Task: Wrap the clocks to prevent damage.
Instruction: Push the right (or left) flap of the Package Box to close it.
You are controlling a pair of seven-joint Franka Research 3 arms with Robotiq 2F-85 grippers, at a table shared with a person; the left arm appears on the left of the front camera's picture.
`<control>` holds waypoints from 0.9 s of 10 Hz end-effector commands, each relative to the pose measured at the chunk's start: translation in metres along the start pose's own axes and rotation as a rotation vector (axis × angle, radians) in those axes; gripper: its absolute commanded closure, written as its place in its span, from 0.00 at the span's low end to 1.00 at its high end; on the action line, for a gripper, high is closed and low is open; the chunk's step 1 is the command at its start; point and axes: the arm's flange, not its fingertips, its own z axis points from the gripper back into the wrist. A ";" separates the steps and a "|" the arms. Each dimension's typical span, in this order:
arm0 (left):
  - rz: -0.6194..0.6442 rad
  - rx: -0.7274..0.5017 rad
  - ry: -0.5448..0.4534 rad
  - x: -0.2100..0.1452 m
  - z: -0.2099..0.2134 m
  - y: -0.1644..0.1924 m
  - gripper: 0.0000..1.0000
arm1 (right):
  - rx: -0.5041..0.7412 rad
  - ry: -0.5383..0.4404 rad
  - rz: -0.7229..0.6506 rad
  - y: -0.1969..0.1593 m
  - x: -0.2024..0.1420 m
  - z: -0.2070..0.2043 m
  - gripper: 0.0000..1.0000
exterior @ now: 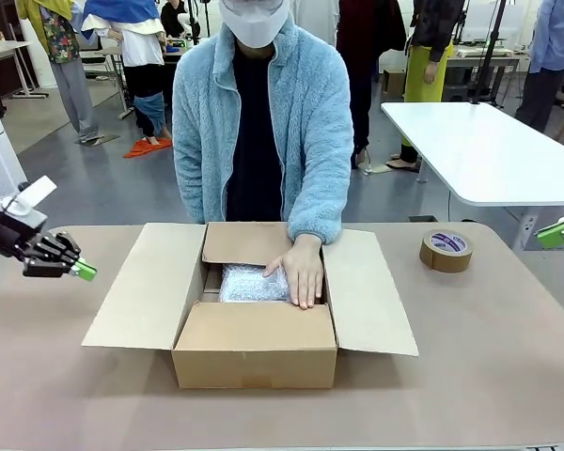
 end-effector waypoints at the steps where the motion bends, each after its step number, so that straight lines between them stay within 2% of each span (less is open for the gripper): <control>1: -0.071 -0.021 0.051 -0.009 -0.019 -0.007 1.00 | 0.008 -0.024 0.008 -0.002 -0.001 -0.001 0.99; 3: -0.073 -0.048 0.114 -0.008 -0.021 -0.006 1.00 | 0.008 -0.024 0.008 -0.002 -0.001 -0.001 0.99; 4: -0.044 -0.033 0.038 -0.006 -0.022 -0.005 1.00 | 0.008 -0.024 0.008 -0.002 -0.001 -0.001 0.99; 9: -0.050 -0.038 0.059 -0.007 -0.023 -0.006 1.00 | 0.008 -0.024 0.008 -0.002 -0.001 -0.001 0.99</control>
